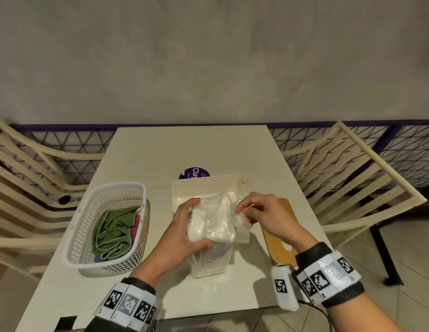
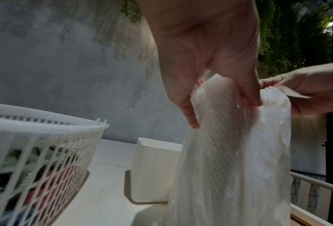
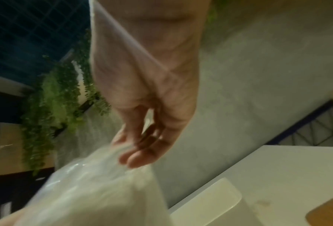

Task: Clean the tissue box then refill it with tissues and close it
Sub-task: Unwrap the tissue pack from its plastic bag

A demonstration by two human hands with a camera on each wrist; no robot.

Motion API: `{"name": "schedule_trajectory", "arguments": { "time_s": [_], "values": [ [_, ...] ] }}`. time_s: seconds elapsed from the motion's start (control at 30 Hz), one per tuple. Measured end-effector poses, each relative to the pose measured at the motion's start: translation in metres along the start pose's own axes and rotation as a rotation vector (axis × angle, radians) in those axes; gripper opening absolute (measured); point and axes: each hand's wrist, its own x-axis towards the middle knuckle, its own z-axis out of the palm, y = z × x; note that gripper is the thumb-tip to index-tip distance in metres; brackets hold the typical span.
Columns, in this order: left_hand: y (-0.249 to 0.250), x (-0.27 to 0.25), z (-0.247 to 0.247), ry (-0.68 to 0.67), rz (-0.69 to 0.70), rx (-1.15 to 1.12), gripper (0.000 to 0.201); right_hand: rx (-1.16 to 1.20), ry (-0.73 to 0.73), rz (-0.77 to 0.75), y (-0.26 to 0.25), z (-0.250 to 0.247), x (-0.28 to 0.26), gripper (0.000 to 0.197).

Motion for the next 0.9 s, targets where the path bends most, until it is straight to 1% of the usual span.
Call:
{"name": "schedule_trajectory", "arguments": {
  "time_s": [0.03, 0.1, 0.13, 0.17, 0.2, 0.27, 0.3, 0.33, 0.37, 0.4, 0.43, 0.47, 0.5, 0.57, 0.6, 0.67, 0.73, 0.8, 0.87, 0.9],
  "values": [
    [0.000, -0.001, -0.001, -0.005, -0.005, -0.007, 0.093, -0.143, -0.036, 0.030, 0.007, -0.005, 0.002, 0.033],
    [0.000, -0.002, -0.001, -0.020, -0.013, -0.009, 0.091, -0.578, -0.077, 0.082, 0.019, -0.009, 0.004, 0.032],
    [0.001, -0.003, -0.001, -0.027, -0.013, -0.004, 0.091, -0.709, -0.059, 0.074, 0.022, -0.009, 0.004, 0.032],
    [0.001, -0.002, -0.001, -0.030, -0.014, -0.001, 0.090, -0.733, 0.016, 0.032, 0.021, -0.007, 0.002, 0.035],
    [0.001, -0.002, -0.001, -0.030, -0.011, -0.002, 0.090, -0.680, 0.142, -0.032, 0.017, -0.005, 0.000, 0.041],
    [0.001, -0.003, -0.001, -0.036, -0.004, -0.011, 0.089, -0.474, 0.501, -0.220, -0.002, -0.002, -0.004, 0.049],
    [0.001, -0.003, -0.001, -0.035, 0.004, -0.023, 0.089, -0.350, 0.604, -0.316, -0.014, 0.000, -0.006, 0.046],
    [0.002, -0.003, -0.001, -0.032, 0.016, -0.037, 0.090, -0.230, 0.592, -0.399, -0.027, 0.002, -0.008, 0.039],
    [0.002, -0.003, -0.001, -0.027, 0.031, -0.052, 0.090, -0.136, 0.485, -0.453, -0.038, 0.006, -0.011, 0.030],
    [0.003, -0.003, -0.001, -0.018, 0.046, -0.064, 0.091, -0.086, 0.311, -0.457, -0.046, 0.011, -0.013, 0.023],
    [0.003, -0.002, -0.001, -0.006, 0.058, -0.070, 0.091, -0.118, 0.135, -0.415, -0.050, 0.016, -0.012, 0.024],
    [0.003, -0.002, -0.001, 0.007, 0.068, -0.073, 0.091, -0.246, 0.004, -0.367, -0.050, 0.020, -0.010, 0.030],
    [0.002, -0.002, 0.000, 0.016, 0.071, -0.071, 0.091, -0.413, -0.065, -0.328, -0.046, 0.022, -0.007, 0.035],
    [0.000, -0.004, 0.001, 0.022, 0.084, -0.063, 0.090, -0.662, -0.096, -0.231, -0.037, 0.025, 0.001, 0.041],
    [-0.002, -0.005, 0.001, 0.023, 0.102, -0.046, 0.088, -0.708, -0.110, -0.178, -0.033, 0.025, 0.003, 0.044],
    [-0.004, -0.007, 0.001, 0.028, 0.144, 0.017, 0.077, -0.725, -0.150, -0.109, -0.028, 0.026, 0.009, 0.048],
    [-0.005, -0.007, 0.002, 0.034, 0.169, 0.064, 0.064, -0.724, -0.182, -0.111, -0.030, 0.027, 0.013, 0.047],
    [-0.006, -0.005, 0.002, 0.052, 0.170, 0.073, 0.058, -0.647, -0.180, -0.132, -0.036, 0.027, 0.012, 0.037],
    [-0.007, -0.002, 0.001, 0.069, 0.172, 0.072, 0.058, -0.520, -0.175, -0.207, -0.036, 0.024, 0.005, 0.018],
    [-0.009, -0.002, 0.001, 0.076, 0.175, 0.071, 0.060, -0.481, -0.182, -0.268, -0.032, 0.023, -0.002, 0.011]
  ]
}}
